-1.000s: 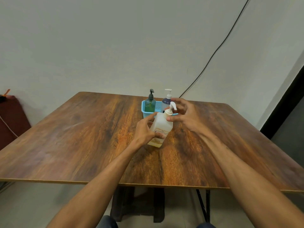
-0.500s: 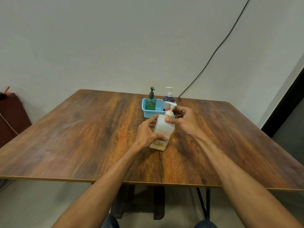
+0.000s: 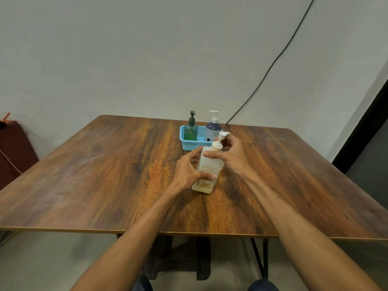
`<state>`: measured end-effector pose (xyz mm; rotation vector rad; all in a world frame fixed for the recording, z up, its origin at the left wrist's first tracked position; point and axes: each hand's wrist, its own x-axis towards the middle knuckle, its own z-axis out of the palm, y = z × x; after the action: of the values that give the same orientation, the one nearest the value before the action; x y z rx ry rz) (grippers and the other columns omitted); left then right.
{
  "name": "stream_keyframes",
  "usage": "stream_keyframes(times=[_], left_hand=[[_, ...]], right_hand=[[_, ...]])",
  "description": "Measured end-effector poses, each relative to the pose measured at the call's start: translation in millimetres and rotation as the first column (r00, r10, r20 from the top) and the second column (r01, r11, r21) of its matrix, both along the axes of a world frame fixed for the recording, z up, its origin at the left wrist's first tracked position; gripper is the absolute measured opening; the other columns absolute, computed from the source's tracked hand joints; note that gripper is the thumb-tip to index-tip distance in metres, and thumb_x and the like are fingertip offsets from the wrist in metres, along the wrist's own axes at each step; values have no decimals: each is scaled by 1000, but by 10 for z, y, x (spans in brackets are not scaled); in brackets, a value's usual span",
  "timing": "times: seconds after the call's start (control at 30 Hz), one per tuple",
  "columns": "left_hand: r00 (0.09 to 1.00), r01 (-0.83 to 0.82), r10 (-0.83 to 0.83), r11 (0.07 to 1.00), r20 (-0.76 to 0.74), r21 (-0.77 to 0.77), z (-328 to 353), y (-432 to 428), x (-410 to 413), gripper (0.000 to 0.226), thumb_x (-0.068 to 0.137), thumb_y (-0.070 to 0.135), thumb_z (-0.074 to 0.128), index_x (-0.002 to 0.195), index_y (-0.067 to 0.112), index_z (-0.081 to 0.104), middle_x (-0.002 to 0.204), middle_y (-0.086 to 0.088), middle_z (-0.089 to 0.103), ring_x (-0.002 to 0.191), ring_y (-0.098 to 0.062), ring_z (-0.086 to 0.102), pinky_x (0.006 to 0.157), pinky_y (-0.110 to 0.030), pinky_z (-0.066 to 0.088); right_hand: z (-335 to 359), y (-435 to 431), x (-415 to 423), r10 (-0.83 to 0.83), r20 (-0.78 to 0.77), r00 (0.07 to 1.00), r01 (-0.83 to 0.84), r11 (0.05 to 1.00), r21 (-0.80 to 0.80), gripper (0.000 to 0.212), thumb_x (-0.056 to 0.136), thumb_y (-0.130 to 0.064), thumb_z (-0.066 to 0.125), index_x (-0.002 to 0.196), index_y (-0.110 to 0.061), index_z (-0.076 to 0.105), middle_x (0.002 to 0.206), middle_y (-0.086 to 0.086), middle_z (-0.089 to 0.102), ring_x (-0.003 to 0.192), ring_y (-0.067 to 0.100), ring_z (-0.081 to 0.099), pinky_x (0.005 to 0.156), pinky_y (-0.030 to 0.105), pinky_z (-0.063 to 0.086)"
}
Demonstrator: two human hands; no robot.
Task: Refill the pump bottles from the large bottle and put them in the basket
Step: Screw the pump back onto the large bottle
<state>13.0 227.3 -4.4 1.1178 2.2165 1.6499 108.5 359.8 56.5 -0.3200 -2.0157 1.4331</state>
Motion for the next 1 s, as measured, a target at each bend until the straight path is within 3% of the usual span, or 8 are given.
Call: stream_keyframes(times=[0.2, 0.37, 0.47, 0.53, 0.73, 0.83, 0.93, 1.0], left_hand=[[1000, 8, -8, 1000, -1, 5, -15, -16, -6, 100, 61, 23, 96, 148, 21, 47, 127, 0, 66, 109, -13, 64, 89, -22, 53], [1000, 24, -24, 1000, 8, 5, -14, -33, 5, 100, 60, 23, 96, 148, 22, 48, 127, 0, 67, 110, -15, 66, 94, -35, 57], [1000, 27, -27, 1000, 7, -2, -10, -30, 28, 99, 61, 21, 96, 148, 22, 48, 127, 0, 66, 111, -15, 65, 93, -31, 56], [1000, 21, -21, 1000, 1, -2, -7, -31, 32, 99, 61, 22, 96, 148, 21, 49, 128, 0, 67, 110, -14, 64, 92, -26, 53], [1000, 5, -5, 1000, 8, -10, -15, -58, 3, 102, 59, 27, 97, 148, 23, 48, 127, 1, 67, 111, -15, 65, 97, -36, 56], [1000, 13, -13, 1000, 11, -2, 2, -59, 15, 102, 59, 24, 97, 148, 22, 48, 128, 0, 67, 111, -15, 65, 96, -34, 55], [1000, 23, -23, 1000, 1, 11, 9, -64, 32, 99, 58, 24, 97, 146, 23, 51, 124, 2, 69, 109, -13, 66, 93, -32, 57], [1000, 20, -20, 1000, 1, 10, -3, -64, 34, 99, 57, 25, 97, 145, 23, 51, 123, 3, 69, 108, -12, 66, 92, -31, 57]], right_hand=[[36, 59, 105, 69, 4, 998, -68, 997, -47, 37, 80, -2, 79, 116, -6, 71, 118, 3, 72, 109, 22, 67, 87, 35, 60], [52, 81, 93, 27, 13, 1000, -27, 998, -52, 36, 72, -4, 86, 105, -10, 72, 109, 4, 74, 103, 24, 70, 85, 39, 61], [-2, 54, 83, -7, -31, 1000, 4, 997, -71, 47, 64, -8, 92, 105, -10, 70, 105, 8, 74, 99, 27, 71, 83, 43, 61], [-29, 42, 77, -12, -48, 999, 8, 997, -74, 51, 64, -9, 92, 108, -8, 68, 107, 10, 73, 99, 28, 71, 83, 42, 62], [3, 75, 120, 78, 5, 997, -77, 991, -111, 38, 77, -1, 82, 113, -7, 70, 115, 7, 72, 108, 25, 69, 82, 30, 61], [41, 37, 110, 18, -1, 1000, -18, 994, -103, 35, 70, -4, 87, 100, -12, 72, 107, 6, 74, 100, 24, 71, 82, 38, 62], [29, 6, 78, -32, -41, 999, 30, 999, -42, 41, 61, -8, 93, 90, -8, 65, 90, 4, 70, 81, 15, 67, 71, 28, 59], [17, -4, 82, -21, -48, 999, 20, 1000, -15, 44, 61, -9, 93, 93, -7, 63, 91, 5, 68, 81, 14, 63, 71, 26, 57]])
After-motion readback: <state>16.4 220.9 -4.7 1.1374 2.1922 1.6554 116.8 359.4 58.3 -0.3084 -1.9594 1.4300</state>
